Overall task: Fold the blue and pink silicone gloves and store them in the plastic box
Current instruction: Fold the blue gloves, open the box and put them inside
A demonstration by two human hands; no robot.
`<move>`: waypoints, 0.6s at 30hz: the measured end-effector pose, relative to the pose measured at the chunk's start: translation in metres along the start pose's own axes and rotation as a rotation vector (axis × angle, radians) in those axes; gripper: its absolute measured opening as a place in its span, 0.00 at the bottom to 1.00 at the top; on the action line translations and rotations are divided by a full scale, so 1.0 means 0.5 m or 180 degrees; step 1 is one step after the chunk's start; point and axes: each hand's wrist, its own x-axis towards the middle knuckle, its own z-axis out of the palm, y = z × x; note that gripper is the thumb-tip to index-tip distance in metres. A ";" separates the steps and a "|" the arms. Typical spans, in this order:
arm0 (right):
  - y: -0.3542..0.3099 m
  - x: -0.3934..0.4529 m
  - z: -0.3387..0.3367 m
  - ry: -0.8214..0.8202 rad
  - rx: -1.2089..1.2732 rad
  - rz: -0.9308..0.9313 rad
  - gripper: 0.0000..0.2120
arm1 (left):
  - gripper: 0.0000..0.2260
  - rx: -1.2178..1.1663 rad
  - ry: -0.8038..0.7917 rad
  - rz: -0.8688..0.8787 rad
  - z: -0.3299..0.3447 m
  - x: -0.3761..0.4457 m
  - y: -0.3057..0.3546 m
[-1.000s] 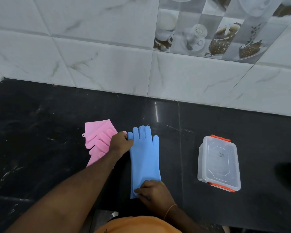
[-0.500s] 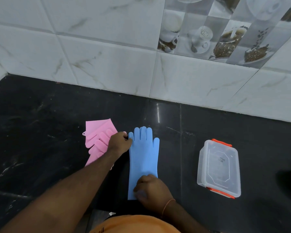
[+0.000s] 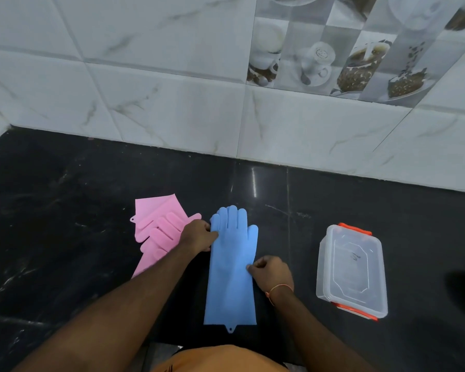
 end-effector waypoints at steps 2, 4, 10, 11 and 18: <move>0.007 -0.002 -0.007 0.0001 0.0078 0.0009 0.10 | 0.08 -0.0172 -0.0096 0.0018 0.010 0.000 0.008; 0.018 -0.005 -0.020 0.0027 0.0128 0.0036 0.11 | 0.07 -0.0339 -0.0234 0.0091 0.021 0.001 0.017; 0.080 -0.005 -0.060 0.0198 0.0205 0.0192 0.13 | 0.07 -0.0522 -0.0535 0.0332 0.070 -0.002 0.061; 0.090 -0.004 -0.065 0.0210 0.0194 0.0216 0.12 | 0.07 -0.0484 -0.0584 0.0358 0.078 -0.002 0.067; 0.086 0.024 -0.080 -0.0032 -0.0074 0.0196 0.09 | 0.07 0.0247 -0.0528 0.0063 0.056 0.020 0.068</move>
